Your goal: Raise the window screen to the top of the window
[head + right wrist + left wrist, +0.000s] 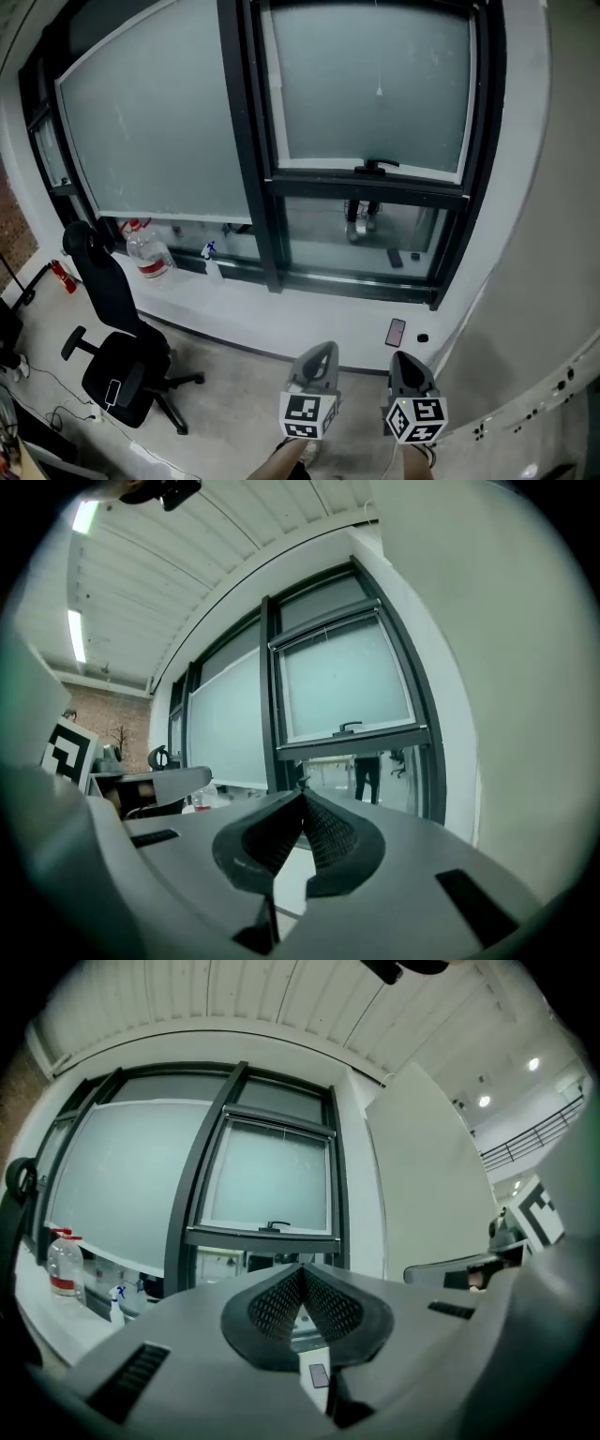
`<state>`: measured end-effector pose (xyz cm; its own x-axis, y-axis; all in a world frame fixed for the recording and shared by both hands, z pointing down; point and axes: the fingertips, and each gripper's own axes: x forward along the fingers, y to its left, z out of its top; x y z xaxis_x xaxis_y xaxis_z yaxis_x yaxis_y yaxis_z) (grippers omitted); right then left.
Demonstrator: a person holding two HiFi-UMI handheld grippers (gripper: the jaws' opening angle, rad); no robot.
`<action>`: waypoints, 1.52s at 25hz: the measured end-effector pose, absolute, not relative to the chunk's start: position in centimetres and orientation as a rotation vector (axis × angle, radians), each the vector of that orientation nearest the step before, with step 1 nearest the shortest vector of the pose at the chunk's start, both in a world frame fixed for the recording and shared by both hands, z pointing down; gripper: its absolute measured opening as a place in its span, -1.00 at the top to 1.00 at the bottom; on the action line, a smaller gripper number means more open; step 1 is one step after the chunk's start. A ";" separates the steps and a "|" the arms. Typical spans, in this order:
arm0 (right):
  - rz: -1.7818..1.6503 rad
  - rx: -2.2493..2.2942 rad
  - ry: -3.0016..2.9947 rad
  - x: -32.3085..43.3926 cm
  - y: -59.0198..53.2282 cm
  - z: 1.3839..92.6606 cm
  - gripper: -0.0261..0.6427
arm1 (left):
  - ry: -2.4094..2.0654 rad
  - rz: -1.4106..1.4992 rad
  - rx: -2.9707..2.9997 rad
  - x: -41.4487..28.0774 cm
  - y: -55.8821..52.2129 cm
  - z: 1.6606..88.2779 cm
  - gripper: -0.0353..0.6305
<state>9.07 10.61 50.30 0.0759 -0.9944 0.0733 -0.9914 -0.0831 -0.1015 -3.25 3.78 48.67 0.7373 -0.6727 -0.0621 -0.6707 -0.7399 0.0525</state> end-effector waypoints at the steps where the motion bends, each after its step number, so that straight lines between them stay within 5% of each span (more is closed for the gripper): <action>1: -0.211 -2.272 2.111 8.7 11.5 50.4 0.90 | -1.139 -0.113 2.896 -4.0 4.7 48.6 0.88; 13: -0.190 -2.263 2.045 3.6 19.6 49.7 0.90 | -1.218 -0.132 2.924 -12.8 12.5 46.9 0.88; 26: -0.104 -2.335 1.956 -12.6 35.8 48.2 0.90 | -1.138 -0.164 2.909 -28.8 28.8 48.2 0.88; 38: -0.096 -2.349 1.987 -20.6 47.5 47.5 0.90 | -1.086 -0.186 2.889 -34.3 40.9 47.2 0.88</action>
<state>-20.61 47.52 47.54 0.1658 -0.9861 0.0068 -0.9822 -0.1657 -0.0888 -34.28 40.91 47.20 0.7460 -0.6591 -0.0951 -0.6532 -0.7521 0.0881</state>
